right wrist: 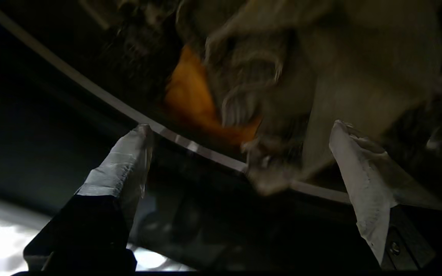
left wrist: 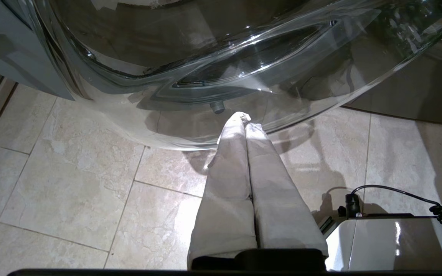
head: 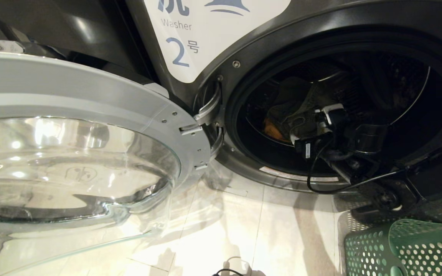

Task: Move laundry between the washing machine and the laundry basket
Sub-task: Pick a cloth and place it into the basket

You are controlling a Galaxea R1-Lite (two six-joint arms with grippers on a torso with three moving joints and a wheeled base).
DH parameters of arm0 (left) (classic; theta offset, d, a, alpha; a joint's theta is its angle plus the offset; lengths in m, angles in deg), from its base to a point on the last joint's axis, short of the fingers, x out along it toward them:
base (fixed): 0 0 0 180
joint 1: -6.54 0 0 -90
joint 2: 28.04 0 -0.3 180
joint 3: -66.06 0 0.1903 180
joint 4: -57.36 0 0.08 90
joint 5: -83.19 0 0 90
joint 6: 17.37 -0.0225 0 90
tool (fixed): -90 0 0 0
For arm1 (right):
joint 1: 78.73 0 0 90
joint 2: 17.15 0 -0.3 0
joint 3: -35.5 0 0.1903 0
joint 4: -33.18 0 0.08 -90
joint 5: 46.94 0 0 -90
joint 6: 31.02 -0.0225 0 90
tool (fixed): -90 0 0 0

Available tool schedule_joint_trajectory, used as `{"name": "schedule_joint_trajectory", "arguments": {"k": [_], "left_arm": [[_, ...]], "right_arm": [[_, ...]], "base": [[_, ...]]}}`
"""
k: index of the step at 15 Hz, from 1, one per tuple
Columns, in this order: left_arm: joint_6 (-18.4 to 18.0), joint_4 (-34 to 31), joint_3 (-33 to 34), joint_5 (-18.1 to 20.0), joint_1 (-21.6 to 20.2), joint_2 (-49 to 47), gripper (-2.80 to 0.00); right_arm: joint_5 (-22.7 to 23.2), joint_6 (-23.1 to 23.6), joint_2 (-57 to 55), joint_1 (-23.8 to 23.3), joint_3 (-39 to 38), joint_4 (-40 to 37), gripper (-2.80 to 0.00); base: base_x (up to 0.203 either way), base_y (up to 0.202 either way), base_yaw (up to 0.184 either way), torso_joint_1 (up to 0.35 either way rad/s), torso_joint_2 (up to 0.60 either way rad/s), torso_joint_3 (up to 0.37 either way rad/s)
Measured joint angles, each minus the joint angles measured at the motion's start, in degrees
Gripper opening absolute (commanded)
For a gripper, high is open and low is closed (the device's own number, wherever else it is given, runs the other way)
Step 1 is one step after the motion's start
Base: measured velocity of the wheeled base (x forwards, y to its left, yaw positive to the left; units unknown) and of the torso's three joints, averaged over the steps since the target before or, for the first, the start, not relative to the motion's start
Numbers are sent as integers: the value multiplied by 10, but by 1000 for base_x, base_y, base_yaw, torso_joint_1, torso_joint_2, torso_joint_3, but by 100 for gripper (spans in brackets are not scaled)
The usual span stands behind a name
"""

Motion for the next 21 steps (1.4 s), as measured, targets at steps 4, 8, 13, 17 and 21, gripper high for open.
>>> {"name": "schedule_joint_trajectory", "arguments": {"k": [4,8,13,17,21], "left_arm": [[0,0,0,0,0,0,-280],[0,0,0,0,0,0,-280],[0,0,0,0,0,0,-280],[0,0,0,0,0,0,-280],[0,0,0,0,0,0,-280]], "right_arm": [[-29,51,-47,-12,94,0,0],[-35,75,-81,-47,148,-4,0],[-33,71,-121,-62,172,-5,-280],[-30,58,-148,-63,203,-32,-280],[-31,47,-158,-63,210,-48,-280]], "base": [[0,0,0,0,0,0],[0,0,0,0,0,0],[0,0,0,0,0,0],[0,0,0,0,0,0],[0,0,0,0,0,0]]}}
